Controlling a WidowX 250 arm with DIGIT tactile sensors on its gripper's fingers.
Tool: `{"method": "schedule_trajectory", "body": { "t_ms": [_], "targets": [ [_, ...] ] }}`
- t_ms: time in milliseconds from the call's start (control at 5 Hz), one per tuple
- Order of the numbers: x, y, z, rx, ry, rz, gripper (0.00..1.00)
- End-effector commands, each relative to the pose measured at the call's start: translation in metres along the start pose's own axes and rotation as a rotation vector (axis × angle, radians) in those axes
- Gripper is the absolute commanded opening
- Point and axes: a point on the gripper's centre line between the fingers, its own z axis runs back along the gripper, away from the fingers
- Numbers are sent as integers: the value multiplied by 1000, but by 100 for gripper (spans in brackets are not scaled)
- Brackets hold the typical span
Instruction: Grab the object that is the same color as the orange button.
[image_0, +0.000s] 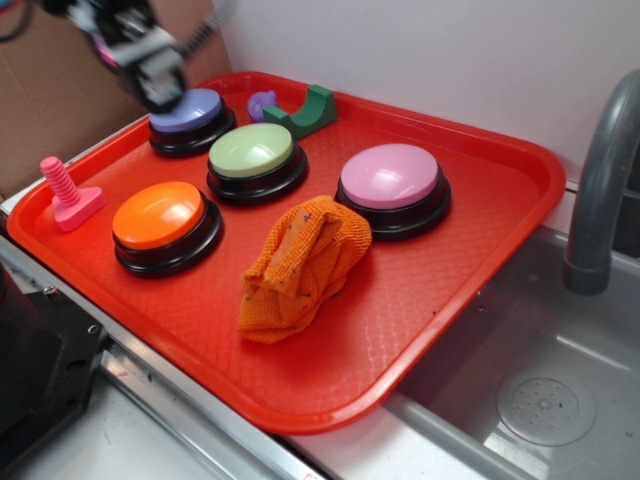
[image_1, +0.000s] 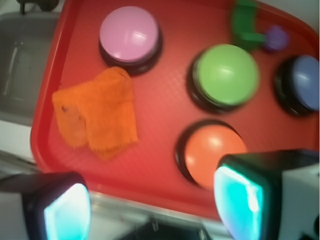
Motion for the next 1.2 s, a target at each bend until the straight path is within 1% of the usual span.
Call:
{"method": "schedule_trajectory", "body": {
  "t_ms": [0,200,400,600,800,1000],
  "targets": [
    [32,-28,-64,-83,-71,-112,100],
    [39,-37,-97,-55,-64,-142,100],
    [40,-35,-119,-44,-9,-169,100],
    [39,-37,-136,-41,30,-163,100],
    [39,-36,-139,-41,40,-155,100],
    [36,-35,-141,27,42,-92,0]
  ]
}}
